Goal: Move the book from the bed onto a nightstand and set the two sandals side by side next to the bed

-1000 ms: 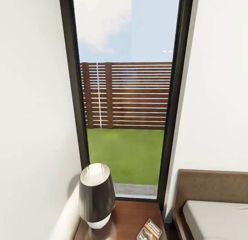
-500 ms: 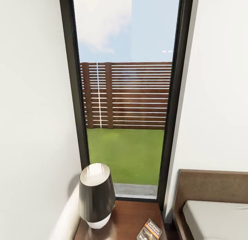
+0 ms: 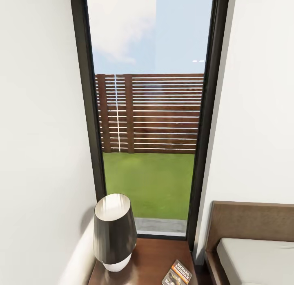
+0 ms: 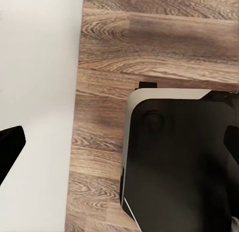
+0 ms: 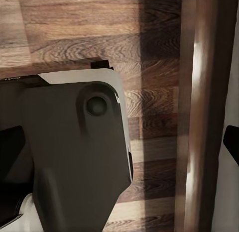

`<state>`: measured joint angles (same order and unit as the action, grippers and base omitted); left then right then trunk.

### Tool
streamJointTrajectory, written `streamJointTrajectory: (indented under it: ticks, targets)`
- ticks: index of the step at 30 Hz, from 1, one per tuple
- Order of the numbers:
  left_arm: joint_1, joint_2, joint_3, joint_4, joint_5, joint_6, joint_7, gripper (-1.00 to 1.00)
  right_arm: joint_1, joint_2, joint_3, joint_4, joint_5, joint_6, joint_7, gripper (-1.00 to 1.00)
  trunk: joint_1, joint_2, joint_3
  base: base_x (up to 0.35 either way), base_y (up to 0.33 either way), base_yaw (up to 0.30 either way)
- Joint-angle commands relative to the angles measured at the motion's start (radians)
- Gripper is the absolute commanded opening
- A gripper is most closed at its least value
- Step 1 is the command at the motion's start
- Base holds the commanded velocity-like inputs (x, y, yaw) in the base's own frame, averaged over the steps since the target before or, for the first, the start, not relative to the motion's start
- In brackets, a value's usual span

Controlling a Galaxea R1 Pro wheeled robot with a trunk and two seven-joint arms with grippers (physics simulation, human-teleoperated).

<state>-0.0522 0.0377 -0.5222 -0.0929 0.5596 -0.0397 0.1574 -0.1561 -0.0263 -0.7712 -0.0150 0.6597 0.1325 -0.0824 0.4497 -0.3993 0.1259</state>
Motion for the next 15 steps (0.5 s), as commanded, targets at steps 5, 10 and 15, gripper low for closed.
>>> streamJointTrajectory:
  ticks: [5, 10, 15]
  targets:
    - [0.0, -0.001, -0.009, -0.002, 0.008, -0.002, 0.004, 1.0, 0.0, 0.0, -0.008, 0.0, 0.011, 0.004, -0.002, 1.0, 0.0, -0.001, 0.0, 0.0, 0.0, 0.0]
    - [0.0, -0.001, -0.009, -0.002, 0.008, -0.002, 0.004, 1.0, 0.0, 0.0, -0.008, 0.0, 0.011, 0.004, -0.002, 1.0, 0.0, -0.001, 0.0, 0.0, 0.0, 0.0]
    - [0.0, 0.0, -0.009, -0.001, 0.008, -0.002, 0.004, 1.0, 0.0, 0.0, -0.008, 0.0, 0.011, 0.004, -0.002, 1.0, 0.0, -0.001, 0.0, 0.0, 0.0, 0.0]
